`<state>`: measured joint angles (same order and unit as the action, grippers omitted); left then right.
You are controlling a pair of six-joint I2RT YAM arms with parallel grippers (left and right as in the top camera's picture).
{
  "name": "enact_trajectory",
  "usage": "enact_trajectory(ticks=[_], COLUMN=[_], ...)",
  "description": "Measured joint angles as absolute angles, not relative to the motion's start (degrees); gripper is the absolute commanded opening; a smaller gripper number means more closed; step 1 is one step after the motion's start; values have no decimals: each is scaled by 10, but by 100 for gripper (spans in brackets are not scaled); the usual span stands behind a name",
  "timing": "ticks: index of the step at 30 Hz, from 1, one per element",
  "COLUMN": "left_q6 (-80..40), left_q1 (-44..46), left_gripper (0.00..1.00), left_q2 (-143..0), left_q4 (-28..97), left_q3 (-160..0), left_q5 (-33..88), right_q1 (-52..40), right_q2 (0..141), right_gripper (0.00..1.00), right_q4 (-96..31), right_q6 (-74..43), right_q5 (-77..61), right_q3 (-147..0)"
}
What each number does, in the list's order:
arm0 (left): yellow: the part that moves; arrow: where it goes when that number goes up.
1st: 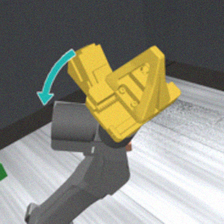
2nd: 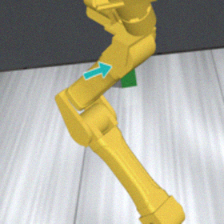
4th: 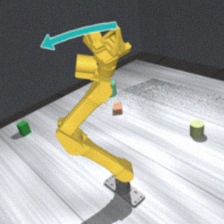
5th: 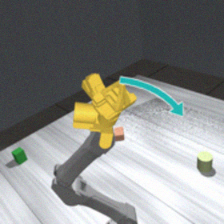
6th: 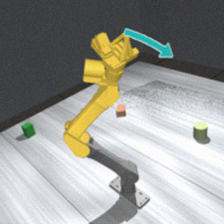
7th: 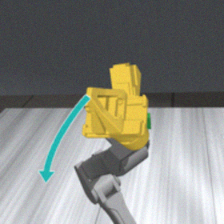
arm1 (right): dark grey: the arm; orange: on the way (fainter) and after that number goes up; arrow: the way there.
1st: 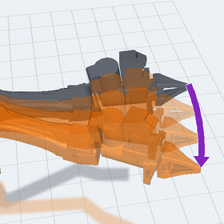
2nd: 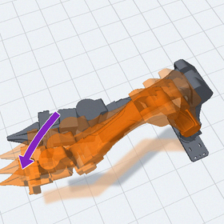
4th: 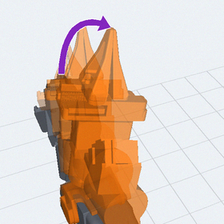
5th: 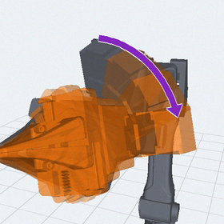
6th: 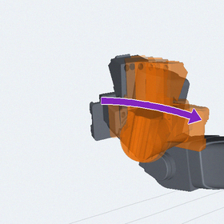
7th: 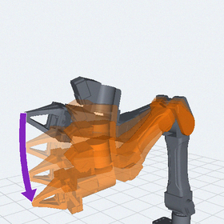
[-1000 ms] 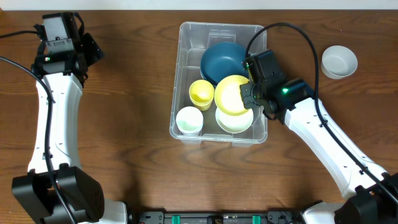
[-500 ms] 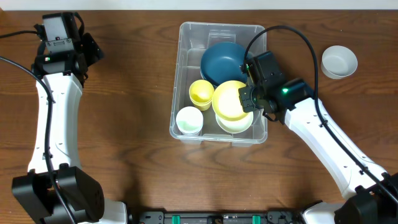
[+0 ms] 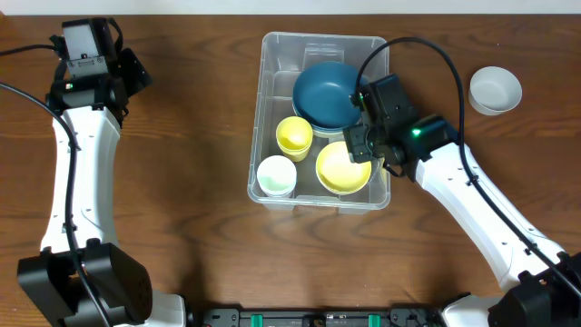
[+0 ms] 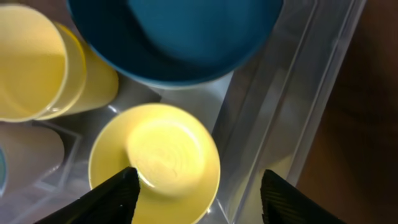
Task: Pack container
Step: 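Lower the yellow bowl onto the white bowl in the container, release, then move the right gripper over the light-grey bowl at back right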
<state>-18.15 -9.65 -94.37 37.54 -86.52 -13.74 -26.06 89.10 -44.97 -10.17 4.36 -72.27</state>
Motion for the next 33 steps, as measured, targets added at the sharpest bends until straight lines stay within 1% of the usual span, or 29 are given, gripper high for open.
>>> enact_trajectory(ticks=[4, 7, 9, 10, 15, 20, 23, 26, 29, 33], left_q6=[-182, -182, -182, -182, -182, -182, -182, -182, -182, -182], left_q1=[-96, -96, -96, -96, -96, -96, -96, -96, -96, -96], left_gripper=[98, 98, 98, 98, 98, 98, 98, 98, 98, 98], left_q2=[-944, -944, -944, -944, -944, -944, -944, -944, -944, -944], left_q4=[375, 375, 375, 375, 375, 375, 375, 375, 375, 375], left_q3=[-865, -865, -865, -865, -865, -865, -865, -865, -865, -865], left_q5=[-137, -137, -137, -137, -137, -137, -137, -137, -137, -137], right_q1=[-257, -242, -221, -206, -105, 26, 78, 108, 123, 125], right_q2=[891, 890, 885, 879, 851, 853, 861, 877, 903, 949], right_gripper=[66, 73, 84, 85, 84, 84, 82, 83, 86, 88], right_q4=[-441, -446, -448, -447, -439, -420, -395, -366, -336, -285], right_q6=[-102, -103, -103, -103, -102, -100, -84, -55, -17, 68], right_q5=[55, 76, 96, 108, 141, 152, 155, 155, 154, 131], right_q3=[-723, -730, -740, -746, -762, -763, -764, -764, -764, -764])
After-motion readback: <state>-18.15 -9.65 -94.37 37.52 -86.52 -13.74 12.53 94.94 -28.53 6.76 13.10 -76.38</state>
